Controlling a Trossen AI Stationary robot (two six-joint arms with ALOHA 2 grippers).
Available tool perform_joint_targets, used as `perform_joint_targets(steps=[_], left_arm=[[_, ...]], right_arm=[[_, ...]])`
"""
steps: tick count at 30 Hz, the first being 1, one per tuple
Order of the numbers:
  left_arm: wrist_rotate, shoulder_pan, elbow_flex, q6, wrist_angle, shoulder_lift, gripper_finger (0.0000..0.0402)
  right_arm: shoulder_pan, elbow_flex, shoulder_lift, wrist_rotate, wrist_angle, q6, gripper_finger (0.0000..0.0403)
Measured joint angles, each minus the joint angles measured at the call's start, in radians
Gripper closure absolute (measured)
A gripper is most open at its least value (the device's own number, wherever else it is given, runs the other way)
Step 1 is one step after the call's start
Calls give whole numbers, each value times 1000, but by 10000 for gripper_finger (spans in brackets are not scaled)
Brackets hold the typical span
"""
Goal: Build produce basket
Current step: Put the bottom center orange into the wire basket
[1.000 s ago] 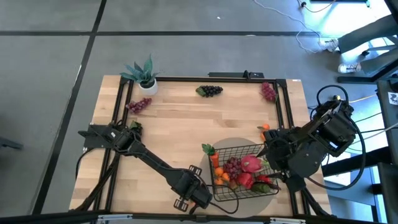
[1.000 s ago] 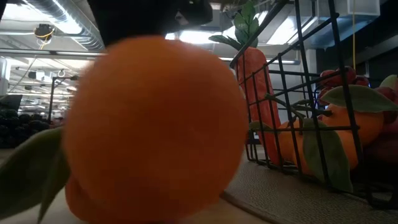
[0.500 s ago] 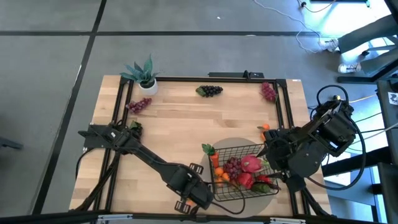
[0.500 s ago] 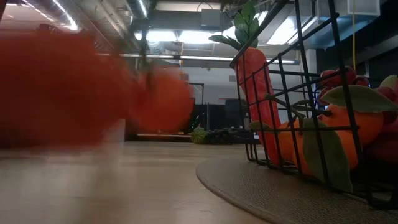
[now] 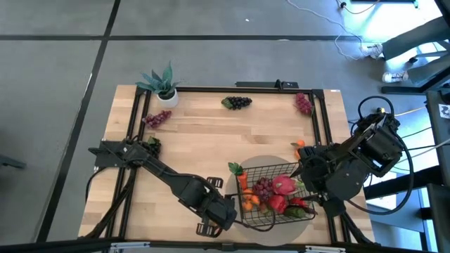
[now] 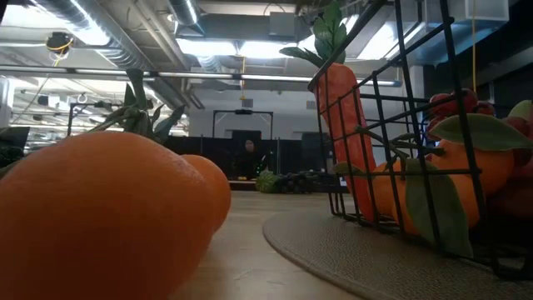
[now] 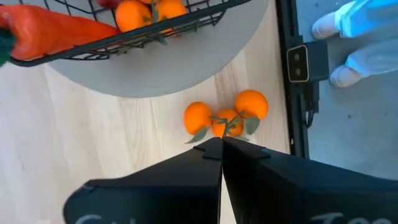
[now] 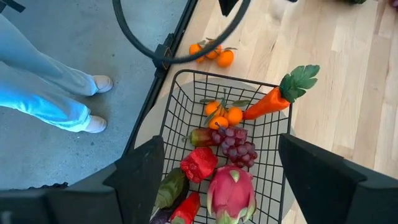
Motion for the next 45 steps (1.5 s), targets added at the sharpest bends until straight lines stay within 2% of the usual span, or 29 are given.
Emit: perform_joint_targets(steps=[7, 18, 23, 36, 45], left_arm=[[9, 3, -2, -5, 9, 6, 393], [9, -4, -57, -28, 15, 6, 323], [9, -22, -148, -25, 32, 6, 319], [9, -42, -334, -22, 225, 6, 319], [9, -41, -399, -21, 278, 6, 319]], right_arm=[[0, 0, 0, 0, 1, 4, 104], [0, 0, 0, 8, 2, 4, 104], [0, 0, 0, 8, 2, 4, 104], [0, 0, 0, 8, 2, 0, 104], [0, 0, 0, 8, 2, 0, 104]])
